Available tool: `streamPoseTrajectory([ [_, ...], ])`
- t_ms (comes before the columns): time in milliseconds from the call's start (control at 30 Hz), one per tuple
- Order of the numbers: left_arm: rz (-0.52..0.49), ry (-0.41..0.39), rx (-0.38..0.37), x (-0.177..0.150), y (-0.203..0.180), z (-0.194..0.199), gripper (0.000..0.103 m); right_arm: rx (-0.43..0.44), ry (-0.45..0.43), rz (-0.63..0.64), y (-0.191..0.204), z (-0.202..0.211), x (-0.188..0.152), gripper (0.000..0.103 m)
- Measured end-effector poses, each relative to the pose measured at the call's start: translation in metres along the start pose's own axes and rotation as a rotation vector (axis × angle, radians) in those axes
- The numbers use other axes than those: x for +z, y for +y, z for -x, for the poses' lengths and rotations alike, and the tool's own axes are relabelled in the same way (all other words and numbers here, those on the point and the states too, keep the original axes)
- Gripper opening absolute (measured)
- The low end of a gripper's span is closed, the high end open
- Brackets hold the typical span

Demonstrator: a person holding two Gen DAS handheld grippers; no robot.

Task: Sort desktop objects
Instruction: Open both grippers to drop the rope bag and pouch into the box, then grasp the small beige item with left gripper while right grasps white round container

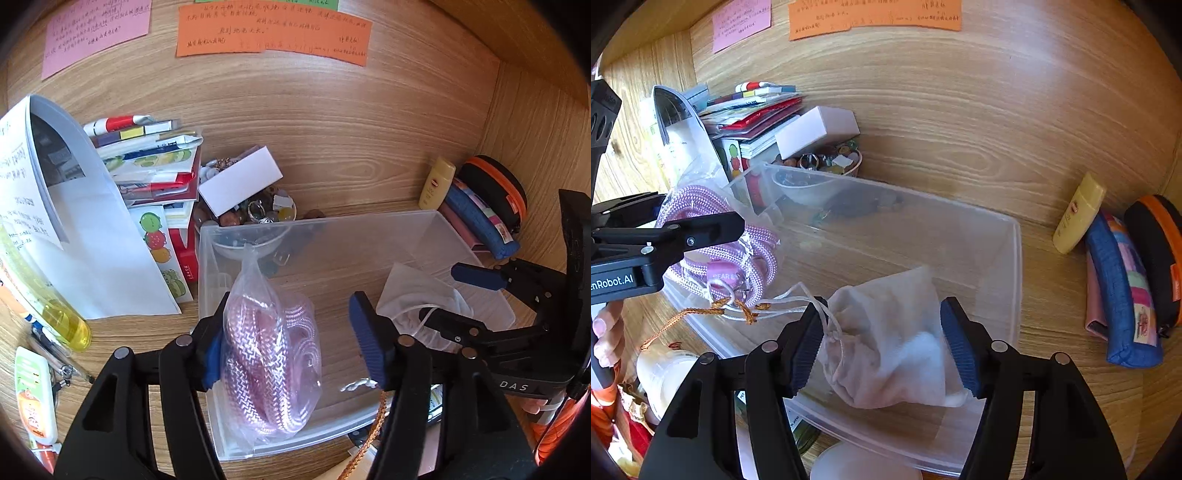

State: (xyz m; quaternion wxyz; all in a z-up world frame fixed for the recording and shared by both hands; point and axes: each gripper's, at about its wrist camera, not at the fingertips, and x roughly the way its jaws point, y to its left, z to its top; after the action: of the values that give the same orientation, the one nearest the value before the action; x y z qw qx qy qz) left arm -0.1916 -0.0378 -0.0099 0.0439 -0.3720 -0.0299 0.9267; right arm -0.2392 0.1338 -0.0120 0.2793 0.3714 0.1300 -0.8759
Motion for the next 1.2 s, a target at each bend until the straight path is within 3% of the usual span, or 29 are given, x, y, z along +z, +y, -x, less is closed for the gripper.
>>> streamPoseTrajectory([
  [167, -0.003, -0.01, 0.016, 0.001, 0.0, 0.008, 0.065, -0.013, -0.024, 0.012, 0.003, 0.011, 0.001, 0.068],
  [267, 0.028, -0.036, 0.045, 0.002, 0.004, 0.015, 0.081, -0.018, -0.028, 0.019, 0.005, 0.018, 0.002, 0.071],
  [500, 0.012, -0.06, 0.062, -0.002, 0.003, 0.038, 0.088, -0.01, -0.049, 0.009, 0.006, 0.037, -0.001, 0.08],
  [967, -0.063, -0.087, 0.112, -0.041, -0.007, 0.089, 0.096, -0.006, -0.089, -0.017, 0.007, 0.077, -0.024, 0.082],
  [1200, -0.069, -0.046, 0.146, -0.077, -0.006, 0.1, 0.097, -0.022, -0.097, -0.007, 0.01, 0.092, -0.045, 0.083],
])
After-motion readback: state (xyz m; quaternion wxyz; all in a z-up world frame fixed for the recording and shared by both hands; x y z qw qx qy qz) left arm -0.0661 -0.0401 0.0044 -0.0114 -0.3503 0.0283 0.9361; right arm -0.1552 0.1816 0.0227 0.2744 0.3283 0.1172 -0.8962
